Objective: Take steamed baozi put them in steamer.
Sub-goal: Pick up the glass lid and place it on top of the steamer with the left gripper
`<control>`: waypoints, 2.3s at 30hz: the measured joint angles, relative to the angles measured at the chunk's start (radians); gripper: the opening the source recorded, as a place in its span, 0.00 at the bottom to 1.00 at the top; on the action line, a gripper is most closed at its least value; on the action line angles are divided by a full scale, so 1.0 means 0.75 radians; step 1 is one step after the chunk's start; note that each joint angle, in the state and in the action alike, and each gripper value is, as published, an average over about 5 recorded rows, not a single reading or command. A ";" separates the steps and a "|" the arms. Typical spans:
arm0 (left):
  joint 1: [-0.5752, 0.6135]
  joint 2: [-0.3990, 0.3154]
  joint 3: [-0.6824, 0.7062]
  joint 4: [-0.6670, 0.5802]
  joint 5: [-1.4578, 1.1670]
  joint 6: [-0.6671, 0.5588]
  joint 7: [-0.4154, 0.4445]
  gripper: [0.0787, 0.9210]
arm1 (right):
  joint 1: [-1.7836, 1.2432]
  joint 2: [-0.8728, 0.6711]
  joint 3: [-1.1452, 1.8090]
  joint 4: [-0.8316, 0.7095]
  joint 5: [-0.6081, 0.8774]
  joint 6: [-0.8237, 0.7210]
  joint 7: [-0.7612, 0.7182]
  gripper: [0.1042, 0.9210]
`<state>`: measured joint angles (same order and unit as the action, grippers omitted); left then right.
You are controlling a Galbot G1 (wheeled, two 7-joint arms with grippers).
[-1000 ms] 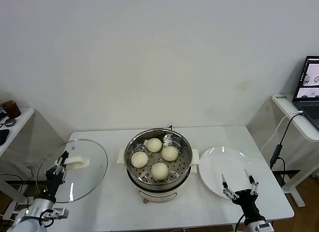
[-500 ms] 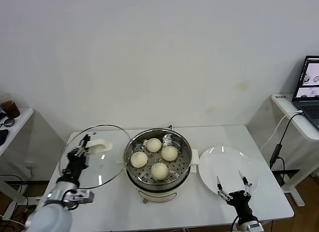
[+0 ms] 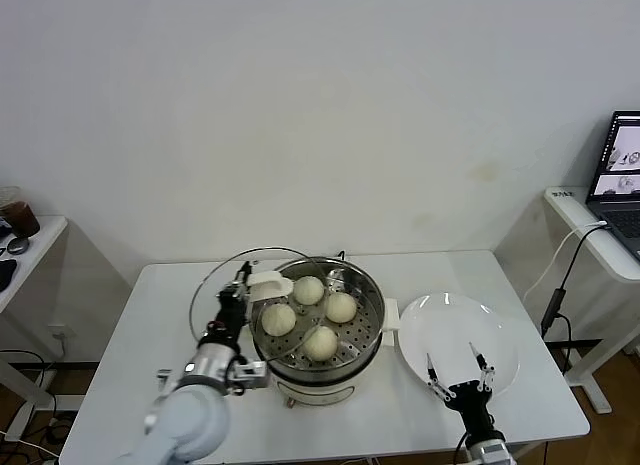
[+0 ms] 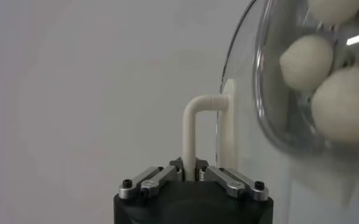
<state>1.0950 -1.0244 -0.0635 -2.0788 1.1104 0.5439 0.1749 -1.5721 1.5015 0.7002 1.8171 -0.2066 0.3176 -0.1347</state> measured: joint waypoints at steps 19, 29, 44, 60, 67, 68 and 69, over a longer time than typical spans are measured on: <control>-0.153 -0.248 0.271 0.163 0.288 0.050 0.110 0.11 | -0.001 0.002 0.002 -0.041 -0.041 0.027 0.011 0.88; -0.157 -0.274 0.280 0.203 0.313 0.046 0.107 0.11 | -0.006 -0.002 0.002 -0.050 -0.046 0.033 0.010 0.88; -0.154 -0.283 0.267 0.232 0.295 0.038 0.079 0.11 | -0.008 -0.004 -0.007 -0.053 -0.049 0.037 0.003 0.88; -0.037 -0.275 0.182 0.117 0.101 -0.051 -0.047 0.52 | -0.014 -0.006 -0.027 -0.047 -0.039 0.030 -0.007 0.88; 0.118 -0.274 0.091 -0.015 -0.208 -0.212 -0.150 0.75 | -0.023 -0.018 -0.037 -0.034 -0.022 0.028 -0.011 0.88; 0.150 -0.277 0.071 -0.036 -0.263 -0.246 -0.166 0.78 | -0.025 -0.022 -0.038 -0.032 -0.019 0.028 -0.011 0.88; 0.185 -0.282 0.052 -0.056 -0.318 -0.281 -0.183 0.81 | -0.028 -0.025 -0.040 -0.029 -0.015 0.028 -0.012 0.88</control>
<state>1.2338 -1.2361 -0.0247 -2.1210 0.8716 0.3329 0.0374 -1.5927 1.4828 0.6705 1.7950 -0.2180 0.3383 -0.1437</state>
